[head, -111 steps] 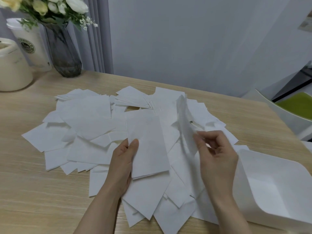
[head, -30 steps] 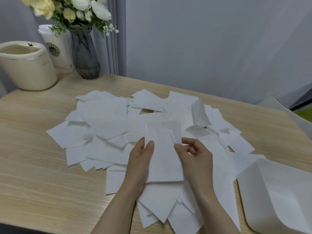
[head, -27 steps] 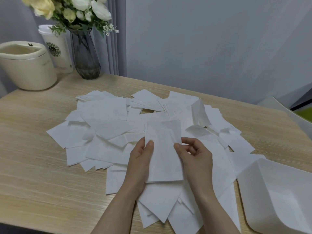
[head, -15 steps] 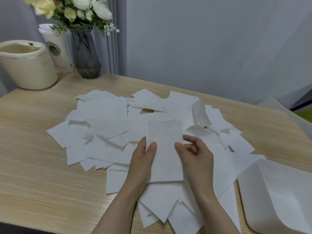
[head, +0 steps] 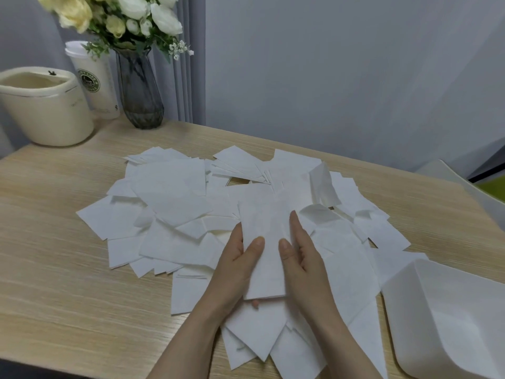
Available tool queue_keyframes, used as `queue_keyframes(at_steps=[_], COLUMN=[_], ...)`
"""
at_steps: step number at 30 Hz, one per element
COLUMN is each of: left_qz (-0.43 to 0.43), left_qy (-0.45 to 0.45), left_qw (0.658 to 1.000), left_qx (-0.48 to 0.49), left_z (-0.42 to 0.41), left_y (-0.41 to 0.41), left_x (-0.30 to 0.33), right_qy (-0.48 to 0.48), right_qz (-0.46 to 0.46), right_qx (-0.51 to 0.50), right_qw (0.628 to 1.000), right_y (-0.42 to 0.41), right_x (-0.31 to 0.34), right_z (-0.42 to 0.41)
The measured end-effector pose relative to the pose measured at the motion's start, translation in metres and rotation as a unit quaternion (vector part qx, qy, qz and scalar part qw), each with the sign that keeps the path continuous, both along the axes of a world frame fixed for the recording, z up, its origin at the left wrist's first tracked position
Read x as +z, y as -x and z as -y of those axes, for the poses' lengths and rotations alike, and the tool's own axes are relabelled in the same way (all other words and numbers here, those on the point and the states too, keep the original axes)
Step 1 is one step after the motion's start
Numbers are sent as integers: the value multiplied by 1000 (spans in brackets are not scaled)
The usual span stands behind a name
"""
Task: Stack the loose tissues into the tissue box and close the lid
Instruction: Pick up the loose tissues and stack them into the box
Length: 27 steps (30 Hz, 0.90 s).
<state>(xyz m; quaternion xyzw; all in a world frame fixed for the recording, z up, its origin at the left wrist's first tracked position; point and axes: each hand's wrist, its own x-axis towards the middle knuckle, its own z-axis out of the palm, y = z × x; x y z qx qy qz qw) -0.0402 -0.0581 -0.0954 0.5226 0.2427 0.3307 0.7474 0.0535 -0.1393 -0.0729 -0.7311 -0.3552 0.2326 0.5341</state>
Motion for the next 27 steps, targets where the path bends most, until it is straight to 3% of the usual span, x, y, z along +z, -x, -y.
queue_keyframes(at_steps=[6,12,20,27], left_qz=[24,48,67,-25], left_qy=[15,34,-6,-119], left_qw=[993,979,983,991], left_qx=[117,195,172,52], left_z=[1,16,12,-6], left_y=[-8,-25,-17,1], left_x=[14,31,46,68], right_qy=[-55,-142,-144,-86], right_qz=[-57,-198,-143,9], right_qx=[-67,-143,-130,-107], right_qw=[995,959,971,991], right_y=[6,35,17,-16], right_x=[14,13,33,65], right_z=[15,26,33,65])
